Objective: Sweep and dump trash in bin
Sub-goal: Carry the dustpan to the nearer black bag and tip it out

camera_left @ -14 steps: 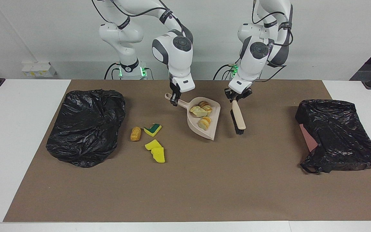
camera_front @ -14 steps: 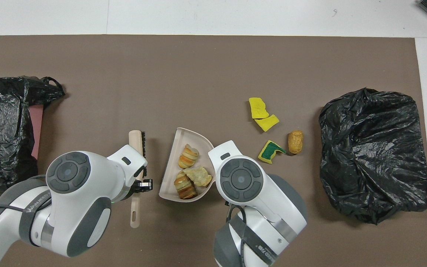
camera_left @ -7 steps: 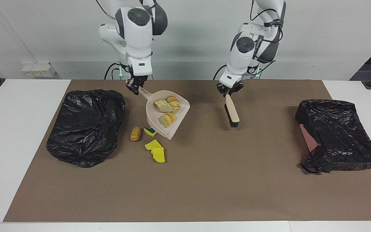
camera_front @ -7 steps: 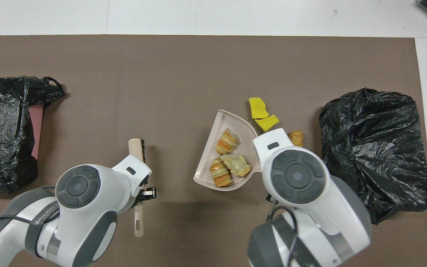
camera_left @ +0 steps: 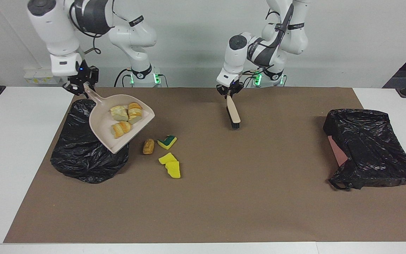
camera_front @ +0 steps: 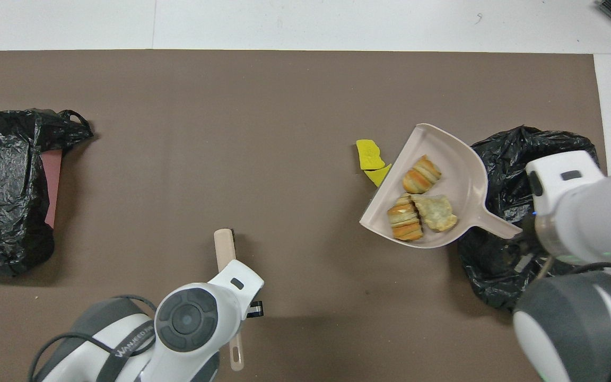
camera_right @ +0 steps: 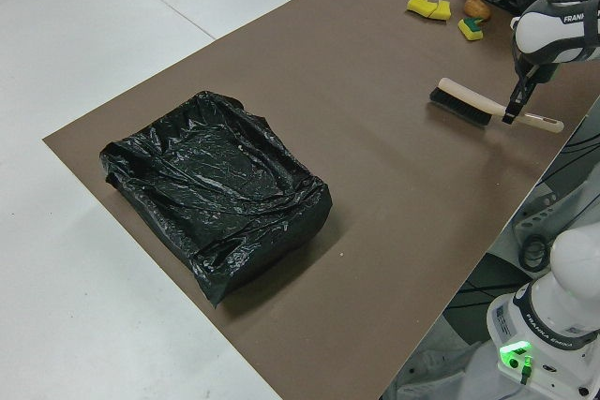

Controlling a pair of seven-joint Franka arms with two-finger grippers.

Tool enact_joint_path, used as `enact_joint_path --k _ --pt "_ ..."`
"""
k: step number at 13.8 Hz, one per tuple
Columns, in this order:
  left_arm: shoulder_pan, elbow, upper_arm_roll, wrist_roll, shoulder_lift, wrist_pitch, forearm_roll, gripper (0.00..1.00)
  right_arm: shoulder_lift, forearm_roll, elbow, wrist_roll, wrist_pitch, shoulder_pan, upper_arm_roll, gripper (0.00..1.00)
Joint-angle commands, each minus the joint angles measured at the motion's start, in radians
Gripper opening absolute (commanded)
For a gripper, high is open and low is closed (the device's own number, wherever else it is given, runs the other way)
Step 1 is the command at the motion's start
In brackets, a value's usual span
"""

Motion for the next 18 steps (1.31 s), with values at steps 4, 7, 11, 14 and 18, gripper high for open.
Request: enact_joint_path --k 4,7,11,14,18 --pt "-0.016 -0.007 0.019 0.017 0.025 0.044 -0.03 0.99 0.023 -0.207 0.028 -0.355 0.089 -0.002 -0.227 0.0" --pt "0.088 0.058 0.025 0.055 0.029 0.003 -0.027 1.0 0.026 -0.379 0.014 -0.415 0.1 -0.001 -0.216 0.0" --pt "0.258 0.152 0.025 0.173 0.04 -0.006 -0.015 1.0 0.037 -0.551 -0.024 -0.564 0.172 0.001 -0.159 0.0" --pt "0.369 0.343 0.026 0.262 0.147 -0.119 -0.015 1.0 0.045 -0.623 -0.026 -0.655 0.216 0.001 -0.127 0.0" --pt "0.524 0.508 0.026 0.443 0.166 -0.247 -0.015 1.0 0.048 -0.781 -0.023 -0.695 0.203 0.001 -0.066 0.0"
